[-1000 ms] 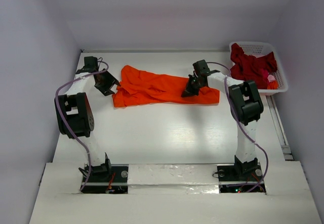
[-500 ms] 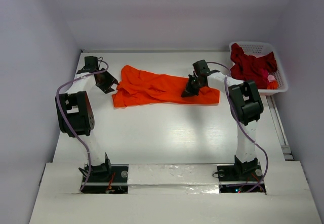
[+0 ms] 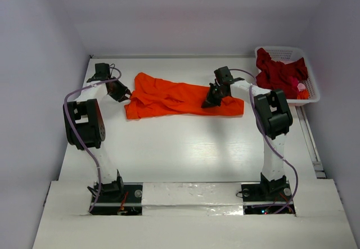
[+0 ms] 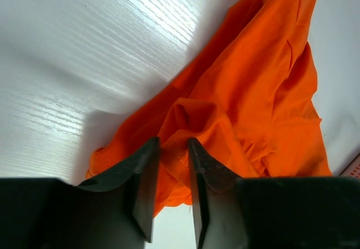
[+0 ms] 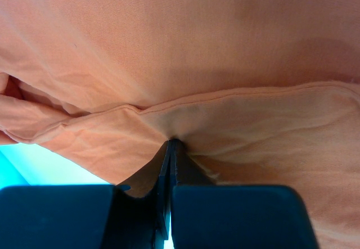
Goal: Fold and stack the t-shirts
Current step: Rotate the tshirt 90 degrees
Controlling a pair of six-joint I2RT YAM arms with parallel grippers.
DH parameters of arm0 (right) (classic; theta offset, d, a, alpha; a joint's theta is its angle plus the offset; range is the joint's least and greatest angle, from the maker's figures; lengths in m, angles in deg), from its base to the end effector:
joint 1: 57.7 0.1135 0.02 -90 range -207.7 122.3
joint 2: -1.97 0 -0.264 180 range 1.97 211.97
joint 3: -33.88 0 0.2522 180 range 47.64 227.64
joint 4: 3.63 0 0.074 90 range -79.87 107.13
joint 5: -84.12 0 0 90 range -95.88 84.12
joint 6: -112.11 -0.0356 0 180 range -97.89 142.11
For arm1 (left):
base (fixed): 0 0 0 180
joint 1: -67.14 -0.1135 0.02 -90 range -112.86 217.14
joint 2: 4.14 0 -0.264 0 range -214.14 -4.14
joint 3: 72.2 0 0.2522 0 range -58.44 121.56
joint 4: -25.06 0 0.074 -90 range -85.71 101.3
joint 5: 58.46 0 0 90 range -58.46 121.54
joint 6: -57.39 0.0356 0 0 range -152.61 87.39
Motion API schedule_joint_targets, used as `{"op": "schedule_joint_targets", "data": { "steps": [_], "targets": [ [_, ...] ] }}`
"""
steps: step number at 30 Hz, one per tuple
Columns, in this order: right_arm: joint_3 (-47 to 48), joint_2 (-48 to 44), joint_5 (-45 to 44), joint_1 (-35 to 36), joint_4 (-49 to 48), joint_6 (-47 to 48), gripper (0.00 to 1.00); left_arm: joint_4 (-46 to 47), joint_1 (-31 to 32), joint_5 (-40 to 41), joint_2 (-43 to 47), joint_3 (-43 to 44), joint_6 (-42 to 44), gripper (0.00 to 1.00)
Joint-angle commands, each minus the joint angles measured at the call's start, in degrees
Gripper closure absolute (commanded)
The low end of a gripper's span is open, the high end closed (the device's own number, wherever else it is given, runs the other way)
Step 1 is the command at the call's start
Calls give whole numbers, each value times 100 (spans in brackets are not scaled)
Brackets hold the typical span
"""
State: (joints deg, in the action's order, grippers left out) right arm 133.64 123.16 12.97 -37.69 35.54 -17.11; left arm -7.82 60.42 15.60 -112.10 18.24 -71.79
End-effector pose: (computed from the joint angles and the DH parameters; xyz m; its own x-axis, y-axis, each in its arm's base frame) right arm 0.4136 0.1629 0.1534 -0.9332 0.2970 -0.2023 0.1513 0.8354 0.5285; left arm 0.4092 0.0384 0.2053 -0.6319 -0.6861 -0.3604 -0.4359 0.6992 -0.5667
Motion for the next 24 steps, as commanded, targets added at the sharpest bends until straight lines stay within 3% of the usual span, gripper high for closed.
{"op": "schedule_joint_targets", "data": {
  "steps": [1, 11, 12, 16, 24],
  "targets": [
    [93, -113, -83, 100, 201, 108, 100, 110, 22, -23, -5, -22, -11, 77],
    [102, -86, -83, 100, 193, 117, 100, 101, 22, -5, -85, -4, -28, 79],
    [102, -86, -75, 100, 193, 117, 100, 101, 22, -5, -85, -13, -28, 80],
    [110, -69, -66, 100, 193, 108, 100, 49, 22, -5, -76, 30, -72, 100],
    [93, -60, -57, 100, 166, 90, 100, -172, 22, -5, -6, 364, -90, 100]
  ]
}}
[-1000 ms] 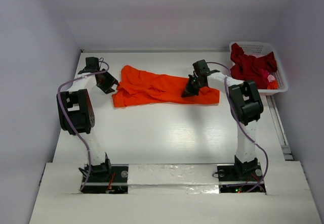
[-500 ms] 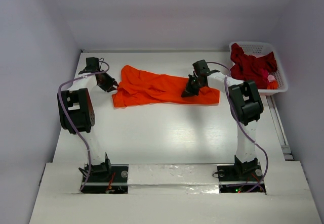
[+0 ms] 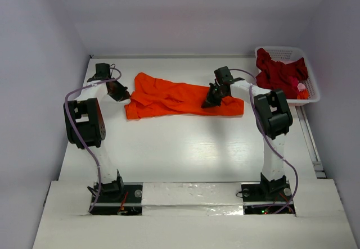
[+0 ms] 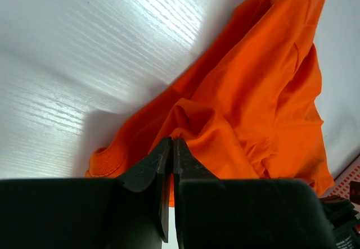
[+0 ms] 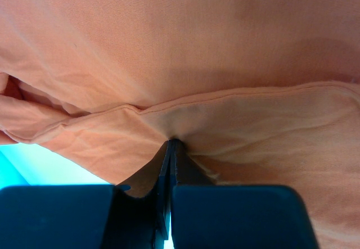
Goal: Fold and stack the t-shirts
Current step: Rotate the tshirt 90 degrees
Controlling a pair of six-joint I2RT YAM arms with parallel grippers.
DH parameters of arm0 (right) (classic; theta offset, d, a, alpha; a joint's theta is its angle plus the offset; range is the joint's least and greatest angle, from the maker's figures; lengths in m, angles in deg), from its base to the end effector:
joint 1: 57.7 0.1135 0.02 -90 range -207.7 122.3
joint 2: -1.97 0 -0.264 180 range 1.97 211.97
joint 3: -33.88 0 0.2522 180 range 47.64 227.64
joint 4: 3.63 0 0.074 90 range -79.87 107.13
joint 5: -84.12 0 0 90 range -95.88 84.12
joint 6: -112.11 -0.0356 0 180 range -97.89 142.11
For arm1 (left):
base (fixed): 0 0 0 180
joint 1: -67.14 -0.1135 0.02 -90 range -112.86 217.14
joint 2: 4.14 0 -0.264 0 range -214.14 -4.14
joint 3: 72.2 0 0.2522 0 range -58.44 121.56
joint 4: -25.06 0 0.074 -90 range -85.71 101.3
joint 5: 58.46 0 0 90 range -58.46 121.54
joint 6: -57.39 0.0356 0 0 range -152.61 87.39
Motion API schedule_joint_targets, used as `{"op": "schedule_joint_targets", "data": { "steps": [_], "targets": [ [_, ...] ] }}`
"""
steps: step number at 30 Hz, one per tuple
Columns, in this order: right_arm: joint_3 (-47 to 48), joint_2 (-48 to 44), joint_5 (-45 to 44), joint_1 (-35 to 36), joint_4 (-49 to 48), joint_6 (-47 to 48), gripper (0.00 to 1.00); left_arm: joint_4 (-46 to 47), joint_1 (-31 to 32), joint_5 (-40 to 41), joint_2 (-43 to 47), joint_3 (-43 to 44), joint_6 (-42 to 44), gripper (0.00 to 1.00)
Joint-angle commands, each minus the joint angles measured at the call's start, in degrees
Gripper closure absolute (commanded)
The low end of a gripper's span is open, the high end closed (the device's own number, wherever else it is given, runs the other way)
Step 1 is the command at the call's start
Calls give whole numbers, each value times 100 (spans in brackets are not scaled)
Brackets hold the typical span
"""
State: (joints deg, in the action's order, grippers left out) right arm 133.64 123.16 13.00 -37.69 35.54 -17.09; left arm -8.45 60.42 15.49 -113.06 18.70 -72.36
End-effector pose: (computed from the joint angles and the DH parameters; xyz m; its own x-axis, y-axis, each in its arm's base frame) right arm 0.4136 0.1629 0.1534 -0.9334 0.2965 -0.2022 0.1508 0.8353 0.5287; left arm 0.4111 0.0385 0.2005 -0.6351 -0.6936 -0.3399 -0.4523 0.6907 -0.5642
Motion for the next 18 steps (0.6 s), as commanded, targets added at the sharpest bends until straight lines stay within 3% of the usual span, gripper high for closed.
{"op": "schedule_joint_targets", "data": {
  "steps": [1, 18],
  "targets": [
    [84, -60, -59, 100, 166, 88, 100, -126, 22, -46, 108, 336, -51, 100],
    [-215, -271, -85, 100, 8, 35, 100, -222, 22, -451, -102, 977, -385, 100]
  ]
}}
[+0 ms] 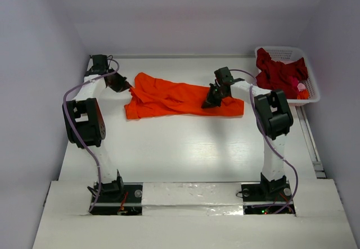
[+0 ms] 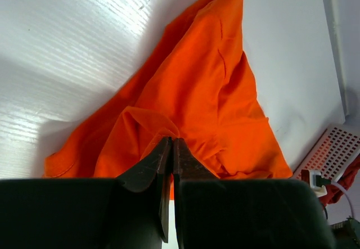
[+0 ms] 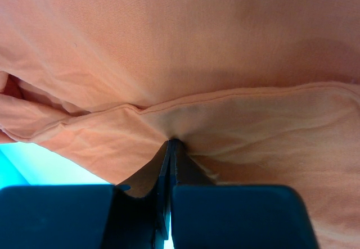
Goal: Fold and stack the t-shirts
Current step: Rotate the tshirt 90 degrees
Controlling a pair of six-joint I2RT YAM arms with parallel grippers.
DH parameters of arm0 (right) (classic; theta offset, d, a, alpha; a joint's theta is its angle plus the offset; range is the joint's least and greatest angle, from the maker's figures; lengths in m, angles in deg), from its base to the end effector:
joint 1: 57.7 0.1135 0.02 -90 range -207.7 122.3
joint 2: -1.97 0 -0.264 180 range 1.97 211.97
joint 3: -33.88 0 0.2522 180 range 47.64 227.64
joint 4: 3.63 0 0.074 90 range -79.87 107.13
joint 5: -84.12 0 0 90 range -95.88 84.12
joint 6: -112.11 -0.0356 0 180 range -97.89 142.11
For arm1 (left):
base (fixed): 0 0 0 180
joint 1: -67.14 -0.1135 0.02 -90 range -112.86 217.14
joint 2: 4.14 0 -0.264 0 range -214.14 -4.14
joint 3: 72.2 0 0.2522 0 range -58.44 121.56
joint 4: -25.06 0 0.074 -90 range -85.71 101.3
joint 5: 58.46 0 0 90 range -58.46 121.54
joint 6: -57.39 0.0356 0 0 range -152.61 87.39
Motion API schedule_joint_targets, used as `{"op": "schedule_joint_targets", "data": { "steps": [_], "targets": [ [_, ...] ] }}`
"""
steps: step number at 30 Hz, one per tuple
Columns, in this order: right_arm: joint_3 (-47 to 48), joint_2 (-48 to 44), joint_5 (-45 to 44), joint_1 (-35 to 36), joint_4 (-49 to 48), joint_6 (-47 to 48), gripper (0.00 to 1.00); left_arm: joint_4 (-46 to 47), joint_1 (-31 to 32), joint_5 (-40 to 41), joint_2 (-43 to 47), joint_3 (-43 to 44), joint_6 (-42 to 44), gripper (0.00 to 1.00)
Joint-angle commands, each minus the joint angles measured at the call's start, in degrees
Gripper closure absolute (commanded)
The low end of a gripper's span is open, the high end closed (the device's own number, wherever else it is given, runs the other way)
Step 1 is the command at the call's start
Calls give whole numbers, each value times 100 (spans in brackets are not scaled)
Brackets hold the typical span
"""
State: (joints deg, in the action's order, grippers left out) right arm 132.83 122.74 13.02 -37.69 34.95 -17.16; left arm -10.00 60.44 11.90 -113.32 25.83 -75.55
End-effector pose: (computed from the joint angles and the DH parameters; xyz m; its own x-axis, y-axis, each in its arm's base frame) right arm 0.4117 0.1622 0.1530 -0.9326 0.2977 -0.2041 0.1501 0.8342 0.5307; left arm 0.4271 0.0381 0.2365 -0.6074 -0.7174 -0.3413 -0.3997 0.6473 -0.6490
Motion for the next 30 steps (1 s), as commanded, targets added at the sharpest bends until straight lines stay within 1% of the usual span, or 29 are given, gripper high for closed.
{"op": "schedule_joint_targets", "data": {
  "steps": [1, 7, 12, 19, 24, 30],
  "targets": [
    [-151, -247, -88, 100, 76, 51, 100, -50, 20, -93, -94, 292, -66, 100],
    [-195, -396, -158, 152, 85, 77, 100, 3, 20, -163, -384, 520, -127, 100],
    [-397, -537, -167, 152, 23, 51, 100, 73, 20, -225, -577, 678, -162, 100],
    [-722, -792, -255, 327, -91, -37, 100, 108, 20, -304, -832, 986, -189, 100],
    [-969, -985, -290, 469, -179, -107, 100, 100, 20, -532, -1069, 1363, -241, 100],
    [-1109, -1047, -308, 592, -285, -213, 100, 152, 20, -1006, -1412, 1715, -320, 100]
  ]
}}
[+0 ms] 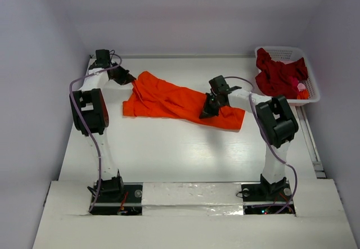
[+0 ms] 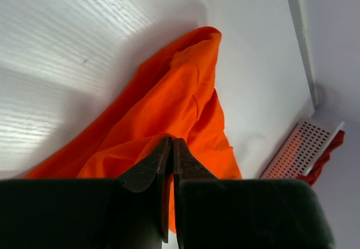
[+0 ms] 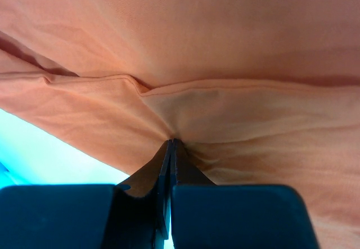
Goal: Fold and stack the t-shirts
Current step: Rotate the tshirt 90 degrees
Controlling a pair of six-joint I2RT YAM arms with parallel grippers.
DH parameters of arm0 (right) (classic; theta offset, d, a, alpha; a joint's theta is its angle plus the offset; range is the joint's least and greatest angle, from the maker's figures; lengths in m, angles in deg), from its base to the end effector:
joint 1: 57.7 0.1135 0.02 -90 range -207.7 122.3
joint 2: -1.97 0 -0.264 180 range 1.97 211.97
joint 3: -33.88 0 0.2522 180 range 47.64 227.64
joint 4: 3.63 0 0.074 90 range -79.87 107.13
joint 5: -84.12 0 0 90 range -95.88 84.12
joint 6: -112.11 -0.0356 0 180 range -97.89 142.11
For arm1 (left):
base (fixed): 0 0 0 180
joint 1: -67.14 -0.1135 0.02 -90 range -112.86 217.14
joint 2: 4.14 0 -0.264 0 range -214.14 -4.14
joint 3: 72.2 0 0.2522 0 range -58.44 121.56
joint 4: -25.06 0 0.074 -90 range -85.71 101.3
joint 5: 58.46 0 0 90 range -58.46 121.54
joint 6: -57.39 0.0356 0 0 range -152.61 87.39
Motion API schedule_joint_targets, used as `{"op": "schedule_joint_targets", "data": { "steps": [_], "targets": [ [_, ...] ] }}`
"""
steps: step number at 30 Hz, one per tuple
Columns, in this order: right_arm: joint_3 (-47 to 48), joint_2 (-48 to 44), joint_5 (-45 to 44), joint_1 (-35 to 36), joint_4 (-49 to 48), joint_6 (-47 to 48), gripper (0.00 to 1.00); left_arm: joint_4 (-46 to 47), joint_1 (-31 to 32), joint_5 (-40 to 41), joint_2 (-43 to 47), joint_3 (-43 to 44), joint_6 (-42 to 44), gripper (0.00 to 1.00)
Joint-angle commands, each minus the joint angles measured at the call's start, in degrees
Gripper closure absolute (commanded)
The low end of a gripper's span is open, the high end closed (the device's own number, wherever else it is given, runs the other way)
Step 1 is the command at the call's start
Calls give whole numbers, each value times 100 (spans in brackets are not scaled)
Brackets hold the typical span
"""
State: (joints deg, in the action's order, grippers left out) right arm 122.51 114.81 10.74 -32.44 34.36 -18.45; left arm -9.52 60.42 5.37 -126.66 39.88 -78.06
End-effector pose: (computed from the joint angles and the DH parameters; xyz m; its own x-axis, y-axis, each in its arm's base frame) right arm 0.3600 0.1811 0.1577 -0.9521 0.2397 -0.1898 0.1179 0.8606 0.4955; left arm 0.4833 0.0411 0.2155 -0.6386 -0.7193 -0.2736 -0.3571 0.5919 -0.7226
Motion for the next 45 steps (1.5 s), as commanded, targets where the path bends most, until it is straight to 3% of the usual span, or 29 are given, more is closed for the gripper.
{"op": "schedule_joint_targets", "data": {
  "steps": [1, 6, 13, 17, 20, 23, 25, 28, 32, 36, 38, 39, 42, 44, 45],
  "targets": [
    [-78, -253, -71, 119, -226, -93, 100, 226, 22, -553, -166, 319, -139, 100],
    [-17, -262, -98, 120, -191, -93, 100, 674, 74, -1310, -378, 267, -350, 100],
    [98, -218, -89, 225, -173, -119, 100, 2868, 74, -2734, -299, -331, -1325, 91],
    [142, -218, -89, 287, -173, -154, 100, 3865, 74, -3122, -211, -507, -1958, 64],
    [168, -236, -80, 340, -146, -154, 100, 3349, 74, -2938, -246, -288, -1670, 47],
    [168, -306, -98, 340, -120, -154, 100, 2620, 74, -2535, -115, -191, -1134, 40],
    [186, -332, -107, 340, -120, -154, 100, 2068, 74, -2175, 52, -199, -800, 40],
    [247, -350, -115, 340, -85, -146, 100, 997, 74, -659, 823, -235, 25, 43],
    [379, -350, -133, 340, -41, -128, 100, 114, 224, 654, 1667, -401, 519, 48],
    [695, -289, -229, 340, 143, 73, 99, -203, 277, 860, 2258, -980, 625, 52],
    [923, -306, -466, 340, 397, 214, 89, -195, 460, 842, 2617, -1455, 643, 53],
    [1194, -315, -580, 340, 494, 293, 73, -160, 531, 851, 2741, -1604, 660, 53],
    [1861, -263, -1081, 340, 977, 627, 52, -142, 803, 807, 3067, -2132, 713, 53],
    [2179, -79, -1310, 340, 1312, 838, 57, -159, 909, 746, 3102, -2501, 704, 54],
    [2407, -8, -1372, 340, 1487, 900, 77, -159, 962, 719, 3085, -2607, 696, 54]
  ]
}}
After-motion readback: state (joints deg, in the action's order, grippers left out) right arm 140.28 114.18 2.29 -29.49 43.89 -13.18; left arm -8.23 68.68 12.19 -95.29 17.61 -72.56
